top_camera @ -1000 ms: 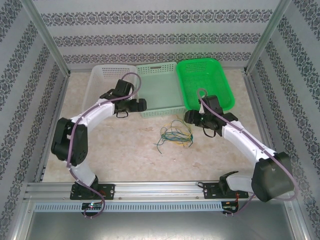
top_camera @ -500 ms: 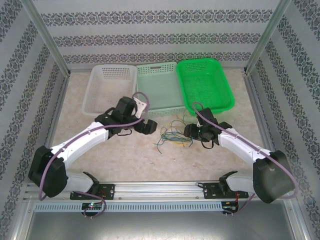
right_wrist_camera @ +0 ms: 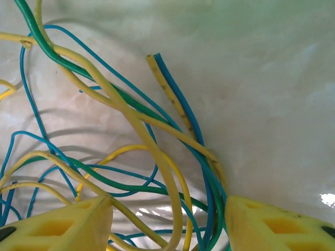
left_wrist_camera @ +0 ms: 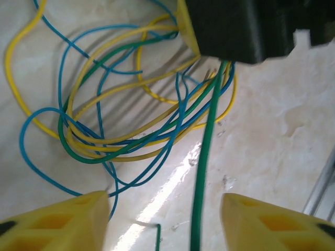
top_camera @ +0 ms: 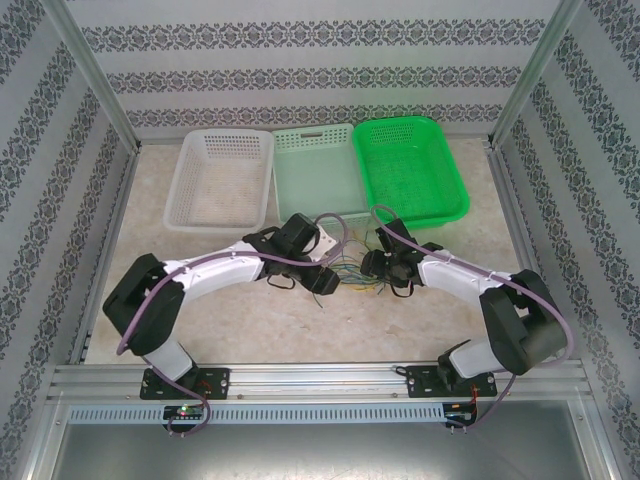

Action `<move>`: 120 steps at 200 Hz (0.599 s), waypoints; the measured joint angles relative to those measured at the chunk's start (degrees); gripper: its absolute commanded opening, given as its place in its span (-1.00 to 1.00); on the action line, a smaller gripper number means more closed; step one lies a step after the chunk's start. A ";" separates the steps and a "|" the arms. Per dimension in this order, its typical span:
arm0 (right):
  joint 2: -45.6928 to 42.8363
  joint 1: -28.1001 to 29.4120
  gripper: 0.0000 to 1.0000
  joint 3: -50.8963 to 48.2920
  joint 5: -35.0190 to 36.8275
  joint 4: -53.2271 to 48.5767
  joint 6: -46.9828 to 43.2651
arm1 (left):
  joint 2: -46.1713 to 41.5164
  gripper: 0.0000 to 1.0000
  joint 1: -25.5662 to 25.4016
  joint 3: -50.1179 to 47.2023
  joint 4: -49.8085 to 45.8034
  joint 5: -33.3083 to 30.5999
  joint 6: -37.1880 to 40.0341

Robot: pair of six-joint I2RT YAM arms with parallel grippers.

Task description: Untangle the cables

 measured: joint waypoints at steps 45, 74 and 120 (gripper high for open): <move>0.68 -0.02 -0.10 0.09 2.51 -0.39 0.20 | -0.61 -0.75 -0.48 0.33 -0.15 -4.63 -0.70; 1.09 -0.11 -0.12 0.04 4.55 -1.40 0.42 | -6.84 -1.00 -0.39 0.33 -0.48 -8.96 0.04; 1.01 -0.44 -0.19 -0.07 5.62 -1.38 0.44 | -16.94 -1.00 0.39 0.31 -1.60 -12.94 1.95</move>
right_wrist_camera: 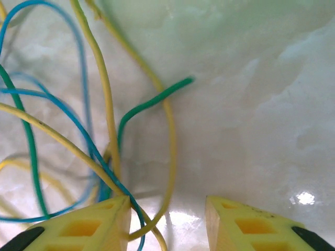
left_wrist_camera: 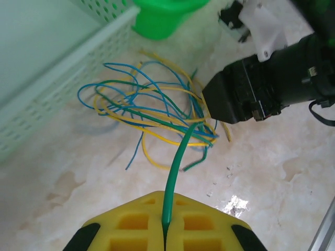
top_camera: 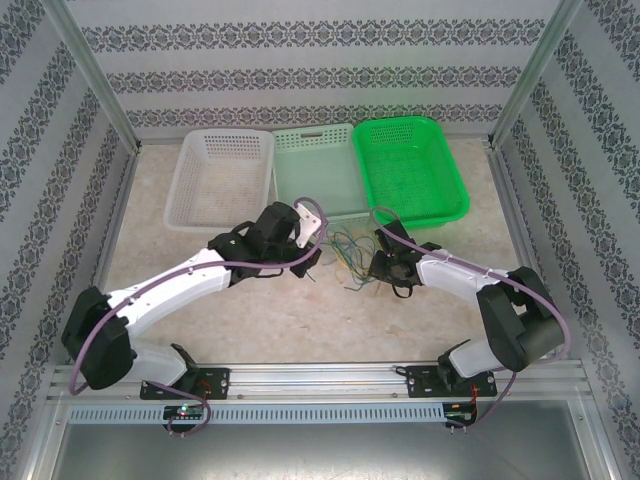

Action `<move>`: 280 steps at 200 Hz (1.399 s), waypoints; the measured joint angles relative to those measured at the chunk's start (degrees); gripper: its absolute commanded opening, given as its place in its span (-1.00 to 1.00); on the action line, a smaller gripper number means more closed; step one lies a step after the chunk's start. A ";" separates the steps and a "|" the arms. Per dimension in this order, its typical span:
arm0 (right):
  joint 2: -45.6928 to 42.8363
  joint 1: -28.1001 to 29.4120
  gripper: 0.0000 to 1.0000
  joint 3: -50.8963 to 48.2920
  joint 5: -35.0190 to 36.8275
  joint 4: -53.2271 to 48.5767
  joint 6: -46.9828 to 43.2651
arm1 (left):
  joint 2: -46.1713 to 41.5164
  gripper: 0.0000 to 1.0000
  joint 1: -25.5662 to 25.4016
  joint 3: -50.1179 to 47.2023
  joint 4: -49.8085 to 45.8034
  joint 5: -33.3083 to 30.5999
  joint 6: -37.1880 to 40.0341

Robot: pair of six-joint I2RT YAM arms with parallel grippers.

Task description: Untangle the cables

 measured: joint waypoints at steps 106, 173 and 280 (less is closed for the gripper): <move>1.64 -0.50 -0.37 -0.22 1.46 -0.17 0.02 | -11.28 -1.00 2.01 -4.28 -1.25 -3.39 1.22; 0.04 1.14 0.27 0.39 0.20 0.98 -1.18 | -13.94 -1.00 4.13 -5.73 -1.46 -3.78 0.50; -12.04 5.77 0.40 -1.36 -6.54 3.13 -8.44 | -3.96 -1.00 4.13 -8.13 5.20 -0.46 -6.71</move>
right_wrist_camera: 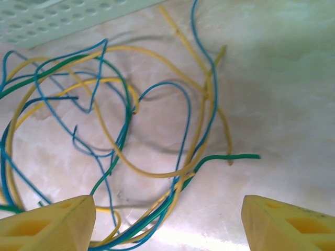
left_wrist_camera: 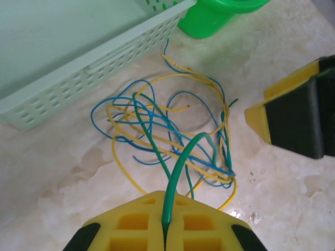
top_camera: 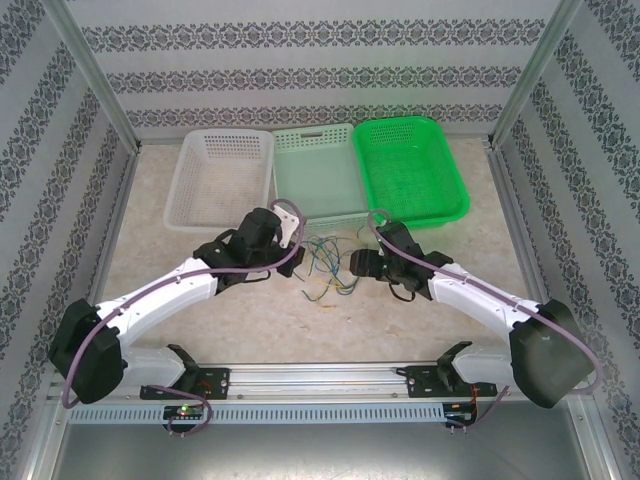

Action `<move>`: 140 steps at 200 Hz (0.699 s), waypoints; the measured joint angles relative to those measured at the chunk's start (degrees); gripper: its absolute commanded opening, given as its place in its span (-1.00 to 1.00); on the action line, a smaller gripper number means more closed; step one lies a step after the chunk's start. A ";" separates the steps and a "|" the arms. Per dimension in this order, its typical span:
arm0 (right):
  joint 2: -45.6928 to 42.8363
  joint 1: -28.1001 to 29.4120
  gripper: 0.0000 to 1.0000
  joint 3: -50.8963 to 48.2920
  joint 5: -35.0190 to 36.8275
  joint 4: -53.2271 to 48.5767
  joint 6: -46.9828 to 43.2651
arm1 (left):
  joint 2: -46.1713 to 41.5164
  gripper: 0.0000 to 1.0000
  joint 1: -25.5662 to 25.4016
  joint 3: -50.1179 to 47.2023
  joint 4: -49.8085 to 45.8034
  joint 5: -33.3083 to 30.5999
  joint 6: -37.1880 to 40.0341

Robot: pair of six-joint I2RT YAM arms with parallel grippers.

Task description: Untangle the cables

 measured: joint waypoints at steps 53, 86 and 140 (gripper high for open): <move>-1.16 1.62 0.39 -1.75 -4.98 1.60 -4.79 | 1.01 -1.00 0.00 1.55 0.96 0.04 -1.07; -3.65 4.70 0.43 -3.15 -4.94 2.51 -7.69 | 3.56 -1.00 0.02 3.85 1.11 0.68 -2.03; 0.09 8.17 0.36 -2.95 -2.89 6.21 -9.75 | 4.48 -1.00 0.28 4.96 1.49 1.75 -2.86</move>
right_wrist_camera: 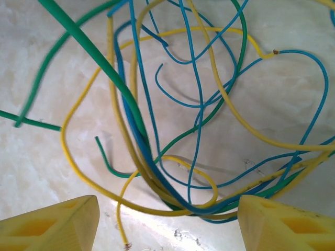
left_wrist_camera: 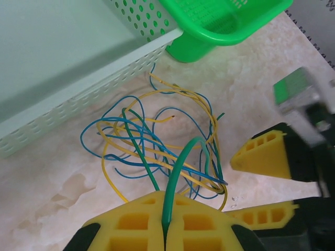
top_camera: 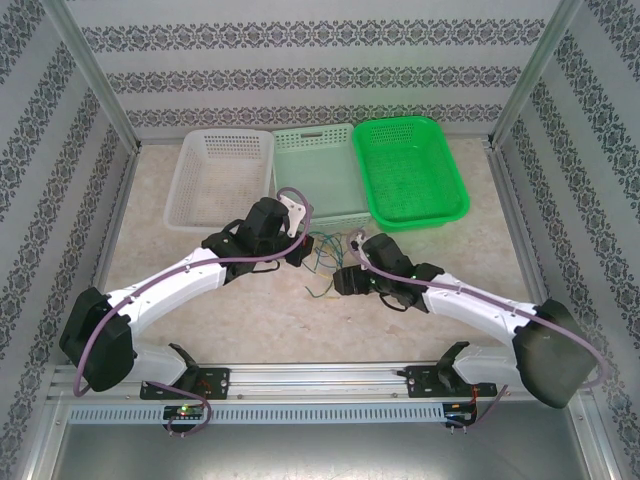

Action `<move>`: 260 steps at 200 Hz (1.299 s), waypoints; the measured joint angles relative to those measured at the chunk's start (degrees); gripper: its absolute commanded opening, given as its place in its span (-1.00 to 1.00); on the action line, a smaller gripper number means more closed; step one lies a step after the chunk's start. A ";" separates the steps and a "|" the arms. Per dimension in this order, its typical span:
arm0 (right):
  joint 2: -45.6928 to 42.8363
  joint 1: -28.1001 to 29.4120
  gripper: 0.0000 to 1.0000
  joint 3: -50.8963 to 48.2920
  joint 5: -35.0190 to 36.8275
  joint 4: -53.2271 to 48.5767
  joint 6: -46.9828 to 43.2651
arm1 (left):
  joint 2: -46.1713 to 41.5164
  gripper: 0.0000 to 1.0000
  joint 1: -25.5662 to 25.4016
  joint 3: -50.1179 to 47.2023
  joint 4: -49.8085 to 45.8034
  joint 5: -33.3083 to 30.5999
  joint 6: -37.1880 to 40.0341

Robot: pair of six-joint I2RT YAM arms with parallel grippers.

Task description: Untangle the cables

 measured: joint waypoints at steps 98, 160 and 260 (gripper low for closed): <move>3.96 0.74 -0.82 1.42 4.92 0.98 -2.25 | -0.46 -1.00 3.13 0.09 0.07 0.22 -2.62; 1.46 0.63 -1.00 0.59 9.03 -2.12 -1.77 | -2.82 -1.00 8.22 0.09 1.03 2.69 -5.38; -5.86 -4.02 0.01 -2.60 10.75 -5.66 -0.46 | -6.12 -1.00 12.04 -1.95 2.19 9.22 -6.88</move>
